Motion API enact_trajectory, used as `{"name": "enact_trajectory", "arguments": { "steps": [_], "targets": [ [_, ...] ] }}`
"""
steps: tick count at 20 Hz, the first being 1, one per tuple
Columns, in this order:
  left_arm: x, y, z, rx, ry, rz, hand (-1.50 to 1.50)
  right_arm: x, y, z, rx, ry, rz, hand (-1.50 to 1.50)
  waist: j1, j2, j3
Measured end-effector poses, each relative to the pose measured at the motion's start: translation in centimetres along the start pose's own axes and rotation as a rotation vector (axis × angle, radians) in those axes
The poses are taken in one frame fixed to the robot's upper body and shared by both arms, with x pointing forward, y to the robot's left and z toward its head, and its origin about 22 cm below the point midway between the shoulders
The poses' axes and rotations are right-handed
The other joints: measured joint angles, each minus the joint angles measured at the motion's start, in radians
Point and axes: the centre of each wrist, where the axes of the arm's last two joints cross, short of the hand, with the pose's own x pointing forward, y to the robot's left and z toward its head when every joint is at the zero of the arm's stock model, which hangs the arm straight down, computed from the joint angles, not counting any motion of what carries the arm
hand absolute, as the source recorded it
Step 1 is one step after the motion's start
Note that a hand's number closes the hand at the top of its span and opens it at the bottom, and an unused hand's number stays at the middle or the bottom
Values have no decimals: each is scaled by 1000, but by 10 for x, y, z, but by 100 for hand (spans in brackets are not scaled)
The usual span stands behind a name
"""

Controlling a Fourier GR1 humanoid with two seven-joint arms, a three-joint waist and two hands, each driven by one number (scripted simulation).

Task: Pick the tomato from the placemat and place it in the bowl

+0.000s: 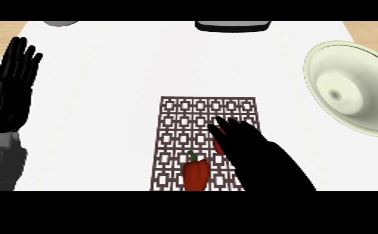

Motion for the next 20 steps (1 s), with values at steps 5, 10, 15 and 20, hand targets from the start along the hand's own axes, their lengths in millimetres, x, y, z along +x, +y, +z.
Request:
{"name": "enact_trajectory", "arguments": {
  "steps": [5,10,15,20],
  "targets": [
    [-1,-2,-3,1,-2,-3,0,-11,13,-18,28,60,8,-150,-1,1,1],
    [1,-10,-5,-5,-8,-2,0,-19,26,-33,33,104,10,-150,-2,0,1],
    [4,-8,1,-5,-3,0,0,-32,35,-46,21,93,-2,-150,0,0,1],
    [8,-17,1,-4,0,1,0,-33,39,-51,24,53,-4,-150,-1,0,1]
  ]
}}
